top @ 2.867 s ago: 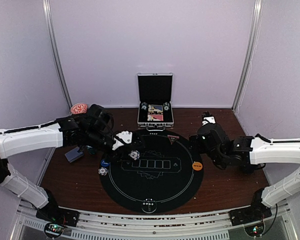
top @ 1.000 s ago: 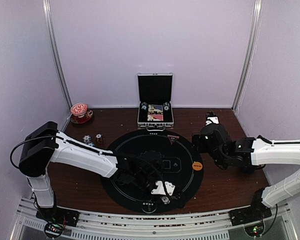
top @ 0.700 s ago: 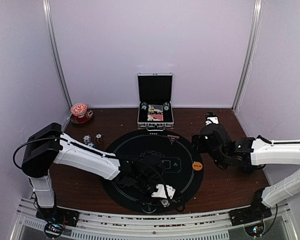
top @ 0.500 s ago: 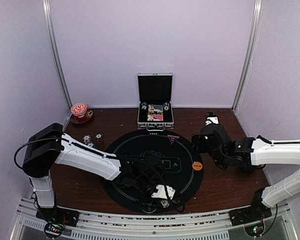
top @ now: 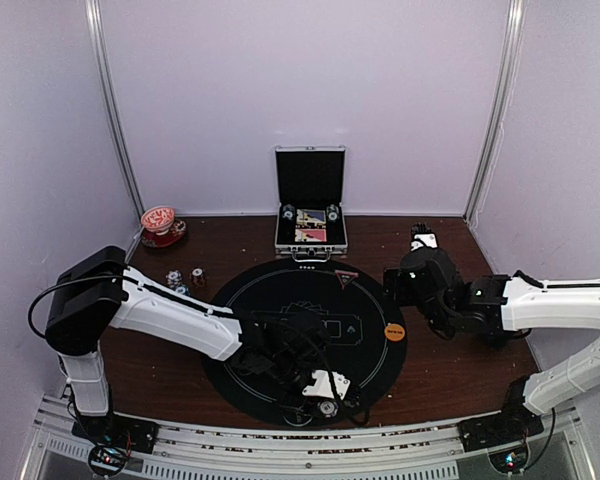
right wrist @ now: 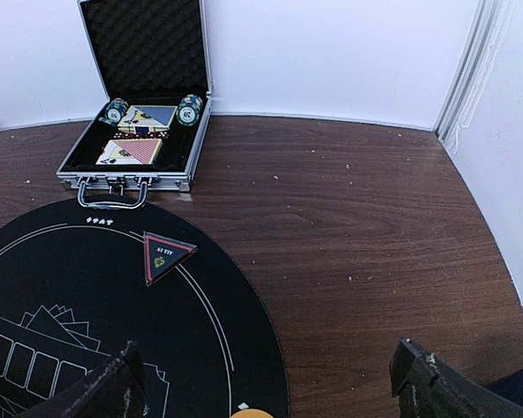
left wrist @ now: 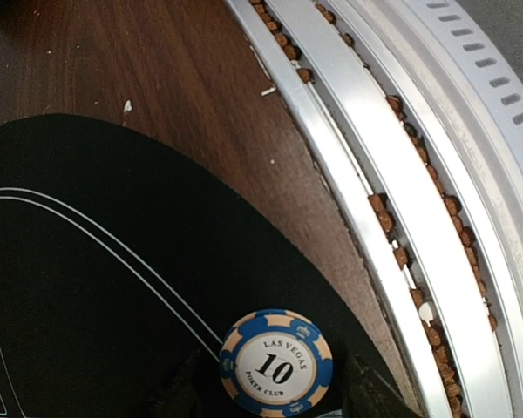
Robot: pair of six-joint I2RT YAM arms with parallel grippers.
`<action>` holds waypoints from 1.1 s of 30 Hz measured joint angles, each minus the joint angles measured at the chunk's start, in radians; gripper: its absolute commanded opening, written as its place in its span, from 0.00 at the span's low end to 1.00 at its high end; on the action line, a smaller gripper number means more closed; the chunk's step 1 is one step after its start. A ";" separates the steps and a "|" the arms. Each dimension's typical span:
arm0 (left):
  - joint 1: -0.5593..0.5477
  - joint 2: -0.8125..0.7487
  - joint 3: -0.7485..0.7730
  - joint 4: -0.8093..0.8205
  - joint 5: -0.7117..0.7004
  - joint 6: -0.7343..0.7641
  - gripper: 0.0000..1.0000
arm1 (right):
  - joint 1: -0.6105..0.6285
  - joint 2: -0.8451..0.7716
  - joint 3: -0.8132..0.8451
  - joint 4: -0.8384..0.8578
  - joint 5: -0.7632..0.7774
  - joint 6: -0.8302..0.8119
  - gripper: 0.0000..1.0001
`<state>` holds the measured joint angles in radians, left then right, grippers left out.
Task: Distribute texas hold em gaming equipment
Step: Place the pile of poker chips at the dealer area.
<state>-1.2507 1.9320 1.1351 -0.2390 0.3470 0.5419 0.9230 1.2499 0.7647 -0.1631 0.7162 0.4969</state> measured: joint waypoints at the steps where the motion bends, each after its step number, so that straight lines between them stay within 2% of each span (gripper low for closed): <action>1: 0.000 0.000 0.001 -0.001 0.001 0.000 0.63 | 0.000 0.000 0.000 0.000 0.000 0.000 1.00; 9: 0.000 -0.002 0.017 -0.021 0.010 -0.006 0.77 | 0.000 0.000 0.000 0.000 0.000 0.000 1.00; 15: 0.000 -0.072 0.041 -0.026 -0.002 -0.029 0.97 | 0.000 0.000 0.000 0.001 0.000 0.000 1.00; 20: 0.022 -0.190 0.051 -0.019 -0.055 -0.039 0.98 | 0.000 0.000 0.000 0.001 0.000 0.000 1.00; 24: 0.101 -0.241 0.051 -0.010 -0.119 -0.043 0.98 | 0.000 0.000 0.000 0.002 -0.001 -0.001 1.00; 33: 0.410 -0.292 0.051 -0.006 -0.259 -0.070 0.98 | 0.000 0.020 0.000 0.010 -0.025 -0.009 1.00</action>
<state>-0.8402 1.6398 1.1858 -0.2455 0.0879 0.4717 0.9230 1.2701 0.7647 -0.1535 0.6914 0.4877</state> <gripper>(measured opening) 0.978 0.997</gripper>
